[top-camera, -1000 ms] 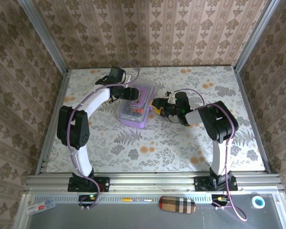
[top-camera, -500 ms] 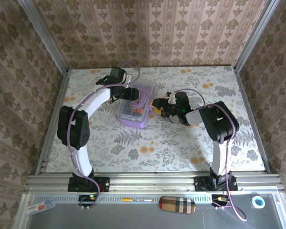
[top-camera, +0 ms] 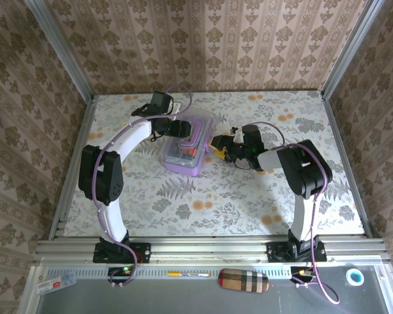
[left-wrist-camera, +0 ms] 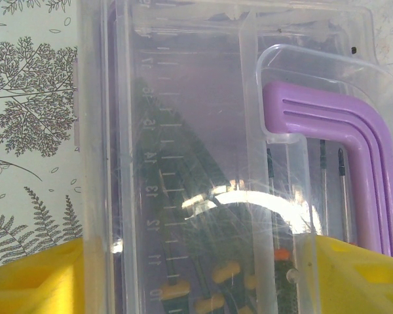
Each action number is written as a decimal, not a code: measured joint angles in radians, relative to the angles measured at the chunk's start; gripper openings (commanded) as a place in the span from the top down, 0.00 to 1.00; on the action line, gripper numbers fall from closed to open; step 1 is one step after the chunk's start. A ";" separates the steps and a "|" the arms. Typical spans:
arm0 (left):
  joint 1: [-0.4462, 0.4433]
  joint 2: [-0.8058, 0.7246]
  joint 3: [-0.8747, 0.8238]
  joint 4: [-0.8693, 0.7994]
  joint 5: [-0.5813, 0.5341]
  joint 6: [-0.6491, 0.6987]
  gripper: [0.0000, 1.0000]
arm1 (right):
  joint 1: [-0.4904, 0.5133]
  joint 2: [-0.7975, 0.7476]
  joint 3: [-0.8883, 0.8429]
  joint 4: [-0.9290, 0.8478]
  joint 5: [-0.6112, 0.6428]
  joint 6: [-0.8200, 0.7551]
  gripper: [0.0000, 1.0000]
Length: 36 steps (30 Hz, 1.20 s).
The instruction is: Pack the tool kit
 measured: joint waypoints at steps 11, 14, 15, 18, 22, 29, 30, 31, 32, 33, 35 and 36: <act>-0.003 0.003 0.007 -0.008 -0.003 0.000 0.70 | -0.015 -0.046 -0.017 -0.010 0.008 0.004 0.96; -0.006 0.003 0.007 -0.008 -0.009 0.000 0.70 | -0.015 -0.046 -0.017 -0.016 0.010 0.008 0.98; -0.008 0.003 0.007 -0.008 -0.010 0.000 0.70 | -0.014 -0.046 -0.017 -0.018 0.012 0.009 0.98; -0.007 0.003 0.007 -0.008 -0.011 0.000 0.70 | -0.007 -0.042 -0.014 -0.018 0.016 0.009 0.98; -0.012 0.003 0.007 -0.008 -0.016 0.000 0.71 | 0.007 -0.002 0.014 -0.014 0.017 0.016 0.97; -0.027 0.007 0.010 -0.004 -0.043 -0.001 0.71 | 0.022 0.053 0.036 0.013 0.016 0.051 0.97; -0.031 0.008 0.011 -0.005 -0.050 -0.001 0.71 | 0.022 0.054 0.037 0.013 0.016 0.054 0.97; -0.035 0.009 0.011 -0.005 -0.057 -0.001 0.71 | 0.022 0.055 0.038 0.013 0.016 0.056 0.97; -0.037 0.009 0.011 -0.005 -0.062 -0.001 0.71 | 0.022 0.056 0.038 0.013 0.016 0.058 0.96; -0.039 0.009 0.012 -0.005 -0.066 -0.001 0.71 | 0.022 0.057 0.039 0.013 0.016 0.058 0.96; -0.039 0.009 0.013 -0.006 -0.068 -0.001 0.71 | 0.022 0.058 0.040 0.013 0.016 0.061 0.97; -0.040 0.009 0.013 -0.007 -0.068 -0.001 0.72 | 0.022 0.058 0.040 0.013 0.016 0.061 0.96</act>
